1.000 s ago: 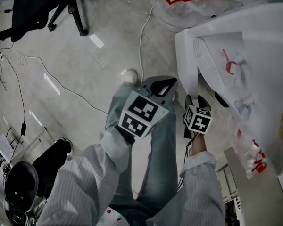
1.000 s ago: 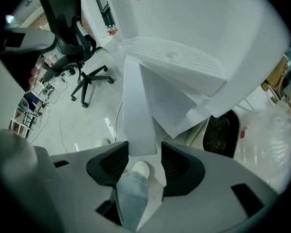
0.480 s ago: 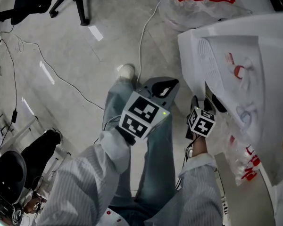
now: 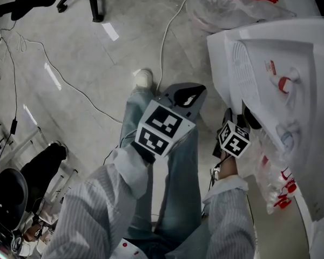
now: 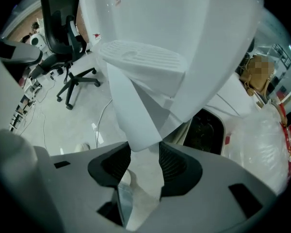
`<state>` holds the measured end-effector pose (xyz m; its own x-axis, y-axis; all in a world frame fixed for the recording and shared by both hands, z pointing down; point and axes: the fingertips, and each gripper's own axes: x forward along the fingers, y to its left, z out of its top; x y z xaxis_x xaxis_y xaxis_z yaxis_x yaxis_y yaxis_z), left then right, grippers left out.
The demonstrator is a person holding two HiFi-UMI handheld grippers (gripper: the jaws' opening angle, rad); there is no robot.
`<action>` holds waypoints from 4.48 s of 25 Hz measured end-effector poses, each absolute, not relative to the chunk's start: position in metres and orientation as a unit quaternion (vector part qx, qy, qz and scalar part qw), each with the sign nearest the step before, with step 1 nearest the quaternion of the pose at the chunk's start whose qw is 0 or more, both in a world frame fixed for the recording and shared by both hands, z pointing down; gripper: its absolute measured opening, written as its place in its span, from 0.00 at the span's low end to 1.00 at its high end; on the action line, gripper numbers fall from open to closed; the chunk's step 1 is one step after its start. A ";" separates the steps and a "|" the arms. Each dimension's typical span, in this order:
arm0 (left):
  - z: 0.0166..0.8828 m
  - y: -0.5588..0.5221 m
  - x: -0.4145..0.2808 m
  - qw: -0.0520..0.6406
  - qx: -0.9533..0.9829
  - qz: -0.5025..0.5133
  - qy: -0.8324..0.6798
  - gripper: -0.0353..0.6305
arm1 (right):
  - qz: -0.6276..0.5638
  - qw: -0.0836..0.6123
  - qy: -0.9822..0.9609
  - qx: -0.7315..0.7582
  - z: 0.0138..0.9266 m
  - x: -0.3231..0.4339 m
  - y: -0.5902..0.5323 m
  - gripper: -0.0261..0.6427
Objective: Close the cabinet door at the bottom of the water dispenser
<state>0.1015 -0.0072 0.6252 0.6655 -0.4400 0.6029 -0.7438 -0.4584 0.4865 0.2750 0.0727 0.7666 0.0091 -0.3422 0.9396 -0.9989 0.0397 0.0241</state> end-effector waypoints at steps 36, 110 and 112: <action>0.629 -0.016 0.101 0.376 0.828 0.191 -0.369 0.07 | 0.344 0.417 -0.585 0.605 0.765 0.308 0.059 0.31; 0.390 -0.055 0.037 0.275 0.909 0.194 -0.248 0.07 | 0.338 0.194 -0.628 0.673 0.503 0.136 0.001 0.17; 0.367 -0.059 0.034 0.265 0.915 0.185 -0.242 0.07 | 0.320 0.169 -0.640 0.678 0.467 0.124 -0.009 0.16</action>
<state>0.0337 -0.0588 0.3671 0.8146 -0.3444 0.4667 -0.5406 -0.7424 0.3957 0.1236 -0.0091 0.4672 -0.0237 -0.7592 0.6504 -0.9756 -0.1246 -0.1809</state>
